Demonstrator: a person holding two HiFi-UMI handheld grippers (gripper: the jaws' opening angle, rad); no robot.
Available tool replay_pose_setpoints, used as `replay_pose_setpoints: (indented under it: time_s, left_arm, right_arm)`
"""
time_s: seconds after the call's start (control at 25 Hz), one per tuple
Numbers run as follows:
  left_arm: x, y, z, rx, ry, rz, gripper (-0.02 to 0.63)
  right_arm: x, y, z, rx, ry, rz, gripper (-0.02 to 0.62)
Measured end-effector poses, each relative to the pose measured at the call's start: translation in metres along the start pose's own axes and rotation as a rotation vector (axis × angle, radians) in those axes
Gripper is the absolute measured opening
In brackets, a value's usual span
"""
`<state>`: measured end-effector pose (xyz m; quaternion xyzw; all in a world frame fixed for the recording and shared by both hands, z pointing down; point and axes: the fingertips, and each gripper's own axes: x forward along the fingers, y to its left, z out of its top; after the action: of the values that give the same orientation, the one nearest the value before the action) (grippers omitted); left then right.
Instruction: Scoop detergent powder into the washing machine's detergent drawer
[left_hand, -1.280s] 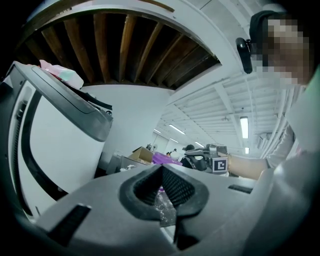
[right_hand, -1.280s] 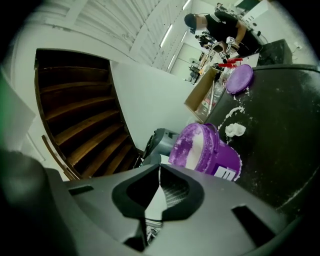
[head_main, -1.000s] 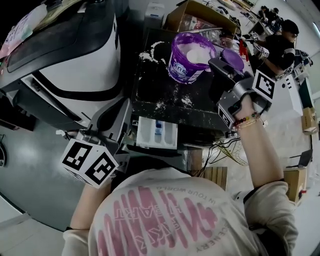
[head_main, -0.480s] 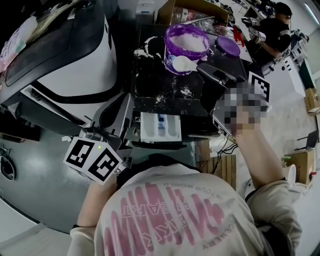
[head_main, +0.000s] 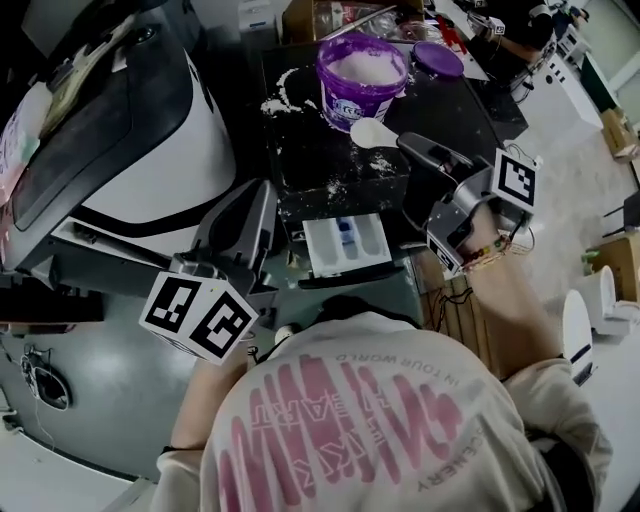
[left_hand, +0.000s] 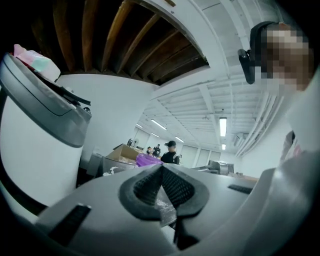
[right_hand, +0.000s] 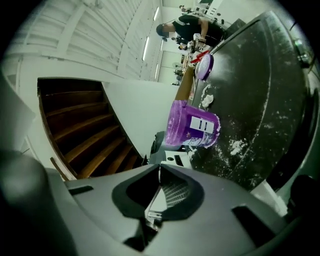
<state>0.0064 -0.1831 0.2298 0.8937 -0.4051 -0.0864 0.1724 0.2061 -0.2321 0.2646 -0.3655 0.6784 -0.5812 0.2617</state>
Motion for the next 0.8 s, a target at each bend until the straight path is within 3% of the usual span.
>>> replay_pose_setpoints:
  time_s: [0.56,0.8]
  left_arm:
    - [-0.022,0.029,0.005,-0.031,0.076,-0.164,0.003]
    - [-0.036,0.032,-0.008,-0.061,0.113,-0.234,0.003]
  right_arm:
    - [-0.023,-0.014,-0.037,0.005,-0.263,-0.058,0.003]
    - [-0.041,-0.033,-0.066,0.068,-0.353,-0.091,0.003]
